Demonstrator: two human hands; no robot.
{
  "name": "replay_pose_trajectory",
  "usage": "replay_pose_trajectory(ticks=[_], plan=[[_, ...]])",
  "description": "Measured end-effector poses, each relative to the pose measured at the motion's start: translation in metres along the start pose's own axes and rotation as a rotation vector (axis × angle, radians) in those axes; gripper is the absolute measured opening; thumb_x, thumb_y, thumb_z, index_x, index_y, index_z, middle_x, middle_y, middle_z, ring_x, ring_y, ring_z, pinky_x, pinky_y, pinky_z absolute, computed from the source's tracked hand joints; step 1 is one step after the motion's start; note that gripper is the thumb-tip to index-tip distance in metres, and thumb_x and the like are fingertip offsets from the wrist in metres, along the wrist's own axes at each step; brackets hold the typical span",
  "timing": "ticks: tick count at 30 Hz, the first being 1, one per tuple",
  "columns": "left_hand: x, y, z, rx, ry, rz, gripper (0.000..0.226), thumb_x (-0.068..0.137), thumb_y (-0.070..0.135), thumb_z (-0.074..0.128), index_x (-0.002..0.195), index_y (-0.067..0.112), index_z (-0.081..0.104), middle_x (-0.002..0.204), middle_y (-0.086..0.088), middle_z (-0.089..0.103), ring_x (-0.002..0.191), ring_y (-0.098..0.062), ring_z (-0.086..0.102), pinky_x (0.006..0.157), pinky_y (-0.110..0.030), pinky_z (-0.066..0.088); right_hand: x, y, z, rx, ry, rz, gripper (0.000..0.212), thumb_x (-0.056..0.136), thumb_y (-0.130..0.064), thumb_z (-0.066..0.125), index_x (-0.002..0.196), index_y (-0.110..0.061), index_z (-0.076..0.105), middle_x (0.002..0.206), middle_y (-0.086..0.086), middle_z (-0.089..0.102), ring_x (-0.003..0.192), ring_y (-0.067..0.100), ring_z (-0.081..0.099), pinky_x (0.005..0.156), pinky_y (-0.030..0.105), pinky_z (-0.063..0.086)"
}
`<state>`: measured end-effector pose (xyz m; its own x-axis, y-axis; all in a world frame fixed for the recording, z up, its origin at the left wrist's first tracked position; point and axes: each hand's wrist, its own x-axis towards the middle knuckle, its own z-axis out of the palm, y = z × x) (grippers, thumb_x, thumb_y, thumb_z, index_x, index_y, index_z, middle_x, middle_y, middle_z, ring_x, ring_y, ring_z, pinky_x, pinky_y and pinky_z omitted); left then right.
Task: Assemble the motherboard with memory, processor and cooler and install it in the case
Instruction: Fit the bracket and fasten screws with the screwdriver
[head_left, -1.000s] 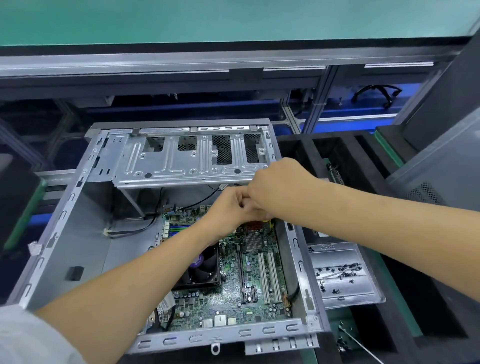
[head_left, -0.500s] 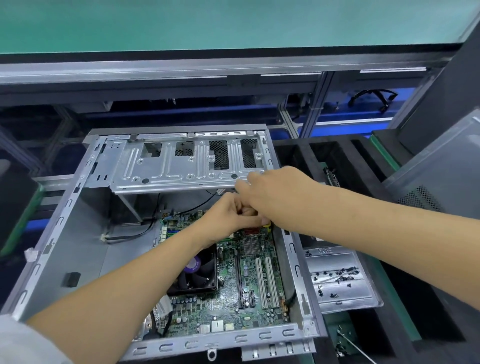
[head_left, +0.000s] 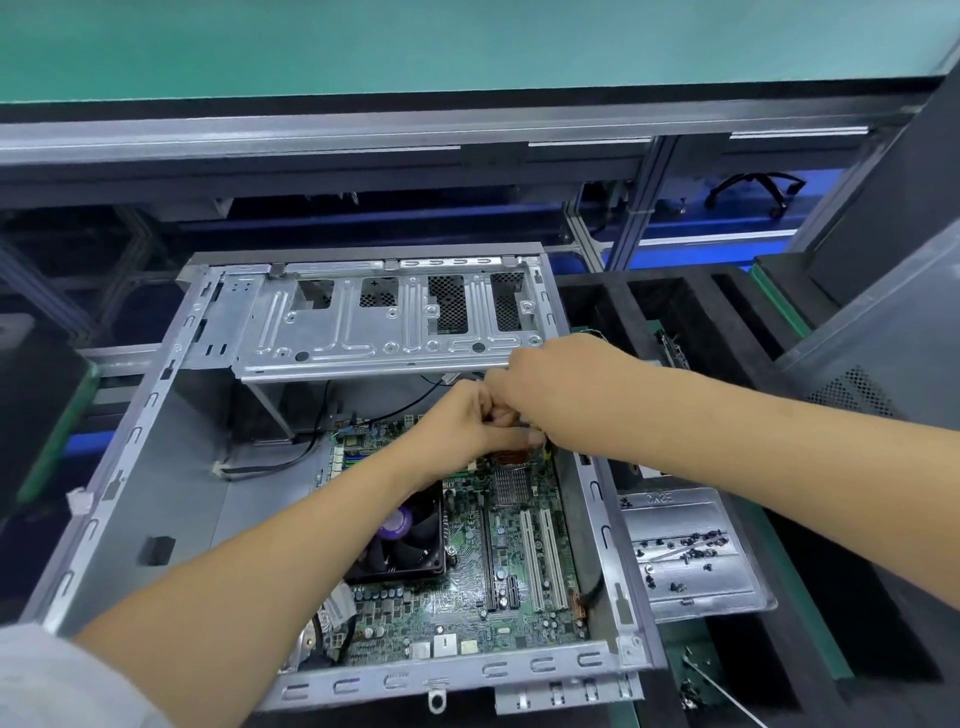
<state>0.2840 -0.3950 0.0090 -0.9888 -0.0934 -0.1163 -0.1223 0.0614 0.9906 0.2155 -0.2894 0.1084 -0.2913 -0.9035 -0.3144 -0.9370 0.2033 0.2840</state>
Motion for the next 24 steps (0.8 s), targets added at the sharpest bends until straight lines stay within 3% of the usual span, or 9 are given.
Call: replay_pose_trajectory(ticks=[2,4,7,9,10,15,19,21,24], plan=[[0.001,-0.001,0.002,0.014,0.041,-0.001,0.039,0.079,-0.012,0.067,0.051,0.015,0.062,0.046,-0.002,0.039,0.048,-0.01,0.04,0.067,-0.016,0.042,0.006,-0.004,-0.003,-0.055,-0.024,0.047,0.011,0.09,-0.014,0.054,0.081,-0.013,0.049,0.068,-0.003,0.033,0.057,0.017,0.036,0.042,0.027,0.024],[-0.002,0.002,0.004,0.017,0.03,0.025,0.052,0.078,-0.016,0.064,0.051,0.028,0.066,0.04,0.018,0.038,0.042,0.006,0.039,0.062,-0.005,0.043,0.012,-0.004,0.0,-0.134,-0.002,0.07,0.033,0.096,-0.021,0.047,0.064,-0.012,0.04,0.064,-0.002,0.034,0.05,0.016,0.031,0.044,0.026,0.026],[-0.002,0.002,0.001,0.053,0.01,0.011,0.028,0.081,-0.008,0.067,0.064,0.015,0.068,0.053,0.011,0.054,0.056,-0.006,0.051,0.071,-0.015,0.046,0.011,-0.003,0.005,-0.182,0.078,0.079,0.031,0.096,-0.028,0.05,0.069,-0.012,0.046,0.071,-0.002,0.047,0.052,0.018,0.039,0.046,0.025,0.03],[-0.001,0.001,-0.001,0.037,-0.019,-0.008,0.019,0.081,0.0,0.07,0.078,-0.015,0.059,0.072,-0.009,0.048,0.074,-0.022,0.041,0.076,-0.031,0.044,0.007,-0.002,0.007,-0.07,0.069,0.011,0.018,0.091,-0.026,0.06,0.098,-0.013,0.05,0.088,0.0,0.05,0.067,0.021,0.051,0.042,0.026,0.023],[0.0,0.001,-0.002,0.023,-0.034,-0.02,0.027,0.081,0.003,0.071,0.08,-0.019,0.056,0.08,-0.013,0.046,0.079,-0.024,0.038,0.077,-0.032,0.04,0.004,-0.002,0.008,-0.035,0.058,-0.019,0.028,0.088,-0.023,0.063,0.11,-0.013,0.048,0.092,0.001,0.048,0.074,0.023,0.055,0.042,0.027,0.021],[-0.001,0.0,0.002,0.035,0.025,-0.03,0.04,0.079,-0.001,0.073,0.051,0.01,0.046,0.053,-0.001,0.032,0.055,-0.012,0.028,0.056,-0.021,0.029,0.009,-0.007,0.002,-0.087,-0.021,0.055,0.004,0.092,-0.014,0.054,0.096,-0.012,0.055,0.098,0.005,0.053,0.083,0.024,0.058,0.051,0.031,0.035],[0.0,-0.003,0.01,0.064,0.054,-0.023,0.024,0.079,0.002,0.074,0.075,-0.016,0.059,0.076,-0.013,0.051,0.078,-0.019,0.044,0.073,-0.029,0.039,0.01,-0.012,0.002,-0.14,-0.024,0.095,0.02,0.095,-0.012,0.047,0.075,-0.014,0.043,0.082,0.0,0.05,0.083,0.024,0.055,0.045,0.026,0.023],[0.0,-0.002,0.008,0.052,0.024,-0.008,0.021,0.081,-0.001,0.071,0.072,-0.016,0.059,0.071,-0.012,0.052,0.073,-0.02,0.046,0.072,-0.022,0.046,0.006,-0.008,0.003,-0.097,-0.03,0.074,0.007,0.091,-0.011,0.053,0.087,-0.012,0.047,0.091,0.002,0.054,0.077,0.023,0.055,0.049,0.028,0.029],[-0.001,-0.001,0.002,0.068,-0.034,-0.015,0.038,0.084,0.002,0.069,0.064,-0.02,0.045,0.06,-0.008,0.035,0.056,-0.013,0.034,0.057,-0.015,0.035,-0.002,-0.003,0.001,-0.009,-0.068,0.013,0.033,0.087,-0.007,0.058,0.118,-0.01,0.045,0.106,0.007,0.052,0.067,0.021,0.049,0.047,0.029,0.029]])
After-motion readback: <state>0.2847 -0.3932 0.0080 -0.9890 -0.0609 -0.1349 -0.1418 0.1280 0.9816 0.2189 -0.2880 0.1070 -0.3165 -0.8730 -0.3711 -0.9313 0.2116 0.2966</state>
